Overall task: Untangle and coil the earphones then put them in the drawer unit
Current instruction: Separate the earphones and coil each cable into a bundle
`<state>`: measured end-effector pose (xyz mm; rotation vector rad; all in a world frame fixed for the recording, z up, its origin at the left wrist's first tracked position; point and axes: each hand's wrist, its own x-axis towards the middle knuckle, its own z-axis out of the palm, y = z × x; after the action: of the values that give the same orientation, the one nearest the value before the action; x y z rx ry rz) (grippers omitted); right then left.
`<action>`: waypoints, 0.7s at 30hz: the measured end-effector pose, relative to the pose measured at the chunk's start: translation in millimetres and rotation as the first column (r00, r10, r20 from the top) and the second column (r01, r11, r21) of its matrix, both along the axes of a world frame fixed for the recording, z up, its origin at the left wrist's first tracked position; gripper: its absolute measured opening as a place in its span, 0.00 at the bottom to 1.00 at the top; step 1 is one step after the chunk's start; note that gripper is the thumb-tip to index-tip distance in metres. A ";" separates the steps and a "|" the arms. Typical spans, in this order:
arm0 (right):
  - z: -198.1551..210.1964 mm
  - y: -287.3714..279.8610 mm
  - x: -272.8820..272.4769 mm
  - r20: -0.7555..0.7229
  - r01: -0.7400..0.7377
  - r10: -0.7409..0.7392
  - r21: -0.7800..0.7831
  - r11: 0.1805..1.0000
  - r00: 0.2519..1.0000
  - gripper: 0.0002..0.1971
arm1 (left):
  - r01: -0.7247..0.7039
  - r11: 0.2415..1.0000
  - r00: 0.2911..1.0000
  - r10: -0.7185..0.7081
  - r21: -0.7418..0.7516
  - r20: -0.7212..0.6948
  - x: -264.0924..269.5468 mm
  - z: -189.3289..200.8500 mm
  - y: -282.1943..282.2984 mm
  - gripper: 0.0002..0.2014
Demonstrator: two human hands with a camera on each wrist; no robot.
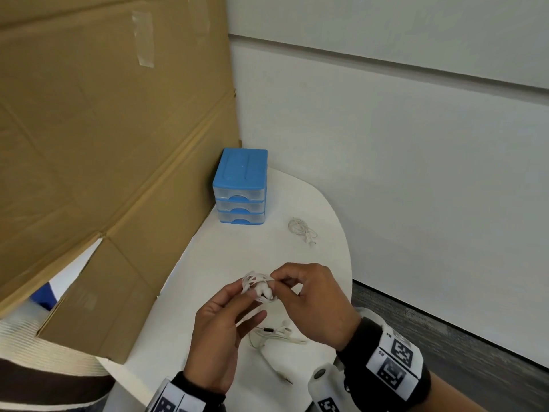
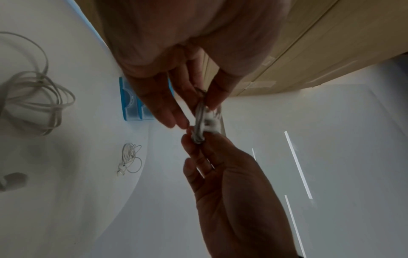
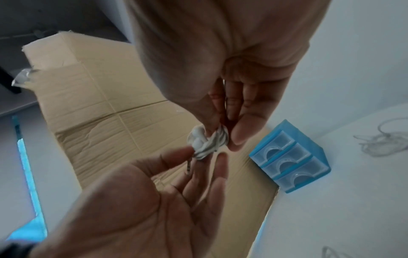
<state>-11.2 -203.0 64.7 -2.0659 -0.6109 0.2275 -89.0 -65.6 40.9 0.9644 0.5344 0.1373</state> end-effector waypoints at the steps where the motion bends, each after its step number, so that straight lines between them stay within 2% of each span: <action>1: 0.5 -0.2 1.2 -0.042 -0.001 0.002 0.020 1.000 0.999 0.06 | 0.008 1.000 1.000 -0.007 -0.012 0.011 0.2 0.9 1.5 0.15; 3: 1.0 -0.7 3.4 -0.104 0.007 -0.001 0.051 0.999 0.995 0.07 | 0.045 0.998 0.998 -0.043 -0.047 0.043 0.8 3.2 4.7 0.16; 6: 1.5 0.0 1.2 -0.136 0.013 -0.003 0.078 0.997 0.991 0.08 | 0.129 0.990 0.990 -0.126 -0.050 0.065 2.2 7.3 5.6 0.09; 10: 3.4 4.0 -4.3 -0.061 0.017 -0.011 0.096 0.995 0.998 0.07 | 0.129 0.991 0.991 -0.128 -0.031 0.038 4.4 6.7 0.0 0.03; 15: 5.0 3.5 -5.5 0.135 0.030 -0.041 0.079 0.996 0.990 0.06 | 0.194 0.969 0.978 -0.204 -0.155 -0.052 4.1 6.9 -2.8 0.17; 18: -0.5 3.4 -6.7 0.177 0.041 -0.054 0.077 0.996 0.983 0.06 | 0.212 0.941 0.969 -0.237 -0.263 -0.068 5.0 4.4 -1.5 0.25; 21: -7.9 4.6 -7.6 0.195 0.080 -0.098 0.099 0.992 0.976 0.05 | 0.190 0.921 0.972 -0.226 -0.341 -0.069 5.1 2.4 0.2 0.19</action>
<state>-18.8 -198.4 56.8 -2.0370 -0.6357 -0.0599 -83.9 -65.4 43.3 0.6932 0.5296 -0.1936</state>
